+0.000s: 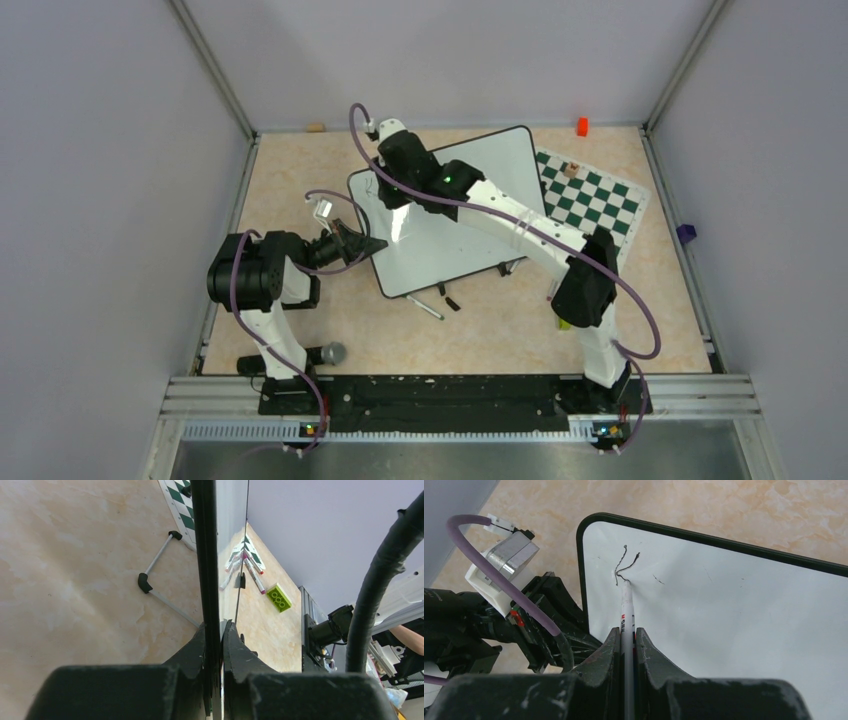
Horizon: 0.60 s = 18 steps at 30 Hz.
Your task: Write a sentence on the whiteboard
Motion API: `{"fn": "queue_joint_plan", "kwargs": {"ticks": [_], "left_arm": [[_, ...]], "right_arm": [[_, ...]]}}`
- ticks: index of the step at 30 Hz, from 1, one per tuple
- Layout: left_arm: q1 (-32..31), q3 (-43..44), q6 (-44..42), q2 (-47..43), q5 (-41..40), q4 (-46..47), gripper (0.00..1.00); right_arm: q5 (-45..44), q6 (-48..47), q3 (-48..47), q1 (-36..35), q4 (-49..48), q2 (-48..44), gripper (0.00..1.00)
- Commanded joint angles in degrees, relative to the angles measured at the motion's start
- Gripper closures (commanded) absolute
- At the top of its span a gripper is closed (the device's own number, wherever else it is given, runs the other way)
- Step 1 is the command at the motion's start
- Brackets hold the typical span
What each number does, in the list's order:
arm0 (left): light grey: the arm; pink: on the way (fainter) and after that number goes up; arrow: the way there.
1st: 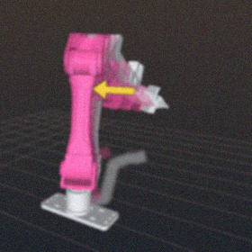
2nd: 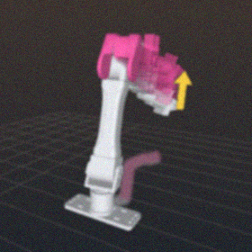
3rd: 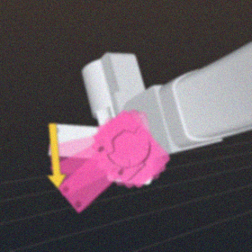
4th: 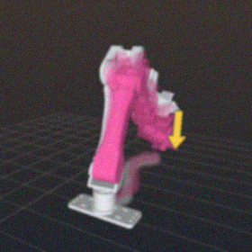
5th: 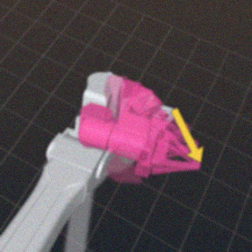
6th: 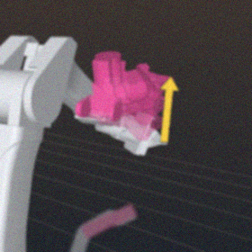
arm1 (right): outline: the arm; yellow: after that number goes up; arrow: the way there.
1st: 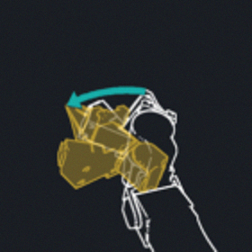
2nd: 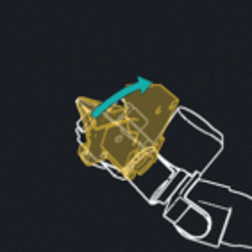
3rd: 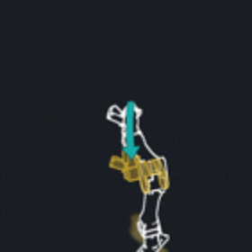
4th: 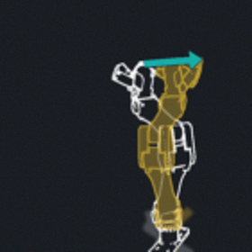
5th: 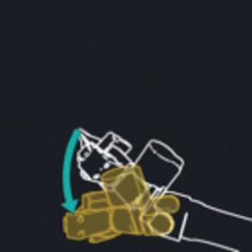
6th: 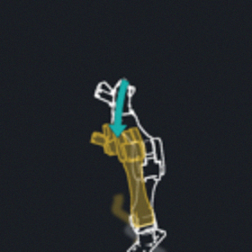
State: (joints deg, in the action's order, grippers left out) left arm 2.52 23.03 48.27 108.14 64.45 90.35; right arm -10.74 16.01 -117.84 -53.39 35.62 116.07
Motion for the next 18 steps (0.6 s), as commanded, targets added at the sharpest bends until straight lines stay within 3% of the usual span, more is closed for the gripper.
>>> {"fn": "queue_joint_plan", "kwargs": {"ticks": [1, 8, 18], "left_arm": [[-1.3, -3.0, -12.0, 3.5, 1.0, 2.4, 1.0], [-1.2, -3.1, -12.0, 3.5, 1.0, 2.4, 1.0], [-1.3, -3.1, -12.1, 3.4, 1.0, 2.4, 1.0]], "right_arm": [[-3.6, -1.2, -2.1, 0.5, 2.4, 0.0, 1.0], [-4.1, -1.5, -1.0, 0.5, 3.1, -1.1, 1.0], [2.6, -0.6, 0.1, 1.0, -0.5, -6.1, 1.0]]}}
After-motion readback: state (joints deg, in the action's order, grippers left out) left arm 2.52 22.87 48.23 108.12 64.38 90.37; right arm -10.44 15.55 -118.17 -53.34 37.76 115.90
